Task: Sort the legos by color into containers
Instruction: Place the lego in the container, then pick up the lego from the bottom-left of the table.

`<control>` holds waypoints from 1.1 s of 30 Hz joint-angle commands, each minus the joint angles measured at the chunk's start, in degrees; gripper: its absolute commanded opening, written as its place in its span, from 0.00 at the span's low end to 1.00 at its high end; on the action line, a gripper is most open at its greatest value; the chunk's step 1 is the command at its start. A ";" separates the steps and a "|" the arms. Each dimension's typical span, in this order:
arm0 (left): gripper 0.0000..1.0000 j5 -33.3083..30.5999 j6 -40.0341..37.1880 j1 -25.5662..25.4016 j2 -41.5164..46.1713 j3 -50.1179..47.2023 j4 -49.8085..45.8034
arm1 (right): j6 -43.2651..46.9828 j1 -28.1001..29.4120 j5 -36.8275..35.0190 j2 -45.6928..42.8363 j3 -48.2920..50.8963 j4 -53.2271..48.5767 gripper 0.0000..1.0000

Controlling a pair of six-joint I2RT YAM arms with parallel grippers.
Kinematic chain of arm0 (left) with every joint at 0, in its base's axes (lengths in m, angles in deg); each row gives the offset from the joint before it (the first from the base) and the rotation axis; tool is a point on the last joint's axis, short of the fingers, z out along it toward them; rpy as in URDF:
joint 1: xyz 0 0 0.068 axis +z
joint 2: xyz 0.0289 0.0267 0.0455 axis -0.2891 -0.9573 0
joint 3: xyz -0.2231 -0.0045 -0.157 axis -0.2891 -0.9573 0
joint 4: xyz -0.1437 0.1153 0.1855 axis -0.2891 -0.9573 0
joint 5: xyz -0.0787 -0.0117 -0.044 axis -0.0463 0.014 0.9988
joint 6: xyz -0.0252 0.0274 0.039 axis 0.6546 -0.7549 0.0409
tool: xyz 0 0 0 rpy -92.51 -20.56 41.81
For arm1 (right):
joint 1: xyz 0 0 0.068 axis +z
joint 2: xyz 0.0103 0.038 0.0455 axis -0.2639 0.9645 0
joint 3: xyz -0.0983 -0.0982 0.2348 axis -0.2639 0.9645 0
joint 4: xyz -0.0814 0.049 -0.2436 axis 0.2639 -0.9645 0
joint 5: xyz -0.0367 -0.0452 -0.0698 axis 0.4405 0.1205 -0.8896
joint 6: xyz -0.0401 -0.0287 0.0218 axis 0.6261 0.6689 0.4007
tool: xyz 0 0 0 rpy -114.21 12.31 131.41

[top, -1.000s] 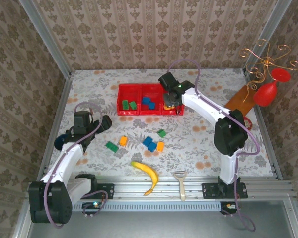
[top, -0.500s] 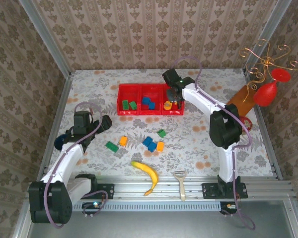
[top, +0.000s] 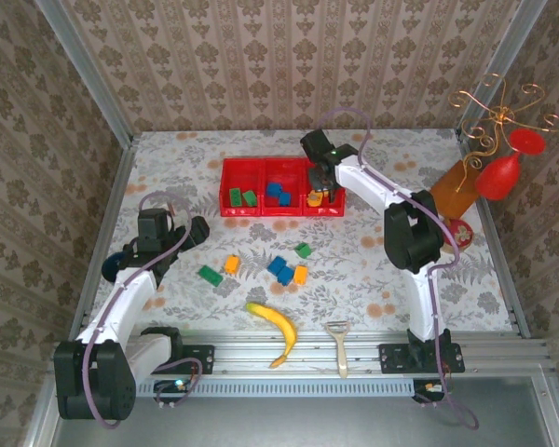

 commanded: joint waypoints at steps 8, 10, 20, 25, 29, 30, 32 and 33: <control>1.00 0.98 -0.26 0.57 0.80 0.37 -2.21 | 1.68 -0.44 -0.05 2.70 -4.36 0.14 0.35; 1.00 0.99 -0.25 0.57 1.19 0.55 -3.17 | 1.83 -0.46 -0.14 2.61 -4.68 0.14 0.39; 0.99 -0.35 1.58 0.30 4.36 -0.89 -8.88 | 1.94 -0.31 0.22 0.63 -3.99 0.30 0.47; 0.97 -3.61 4.37 -2.09 7.25 -1.81 -14.96 | 1.67 0.71 0.82 -3.30 -0.33 1.10 0.52; 0.96 -9.83 8.34 -8.49 9.75 -2.89 -18.76 | 0.85 2.16 0.64 -7.91 4.52 2.02 0.60; 0.96 -11.57 9.51 -10.46 9.94 -3.03 -19.78 | 0.59 2.61 0.62 -9.35 6.39 2.61 0.62; 0.96 -14.78 11.96 -13.75 9.81 -3.43 -21.46 | 0.05 3.53 0.71 -11.91 9.96 3.74 0.68; 0.97 -15.98 13.12 -15.15 9.73 -3.76 -21.98 | -0.19 4.17 0.59 -13.31 11.76 4.14 0.71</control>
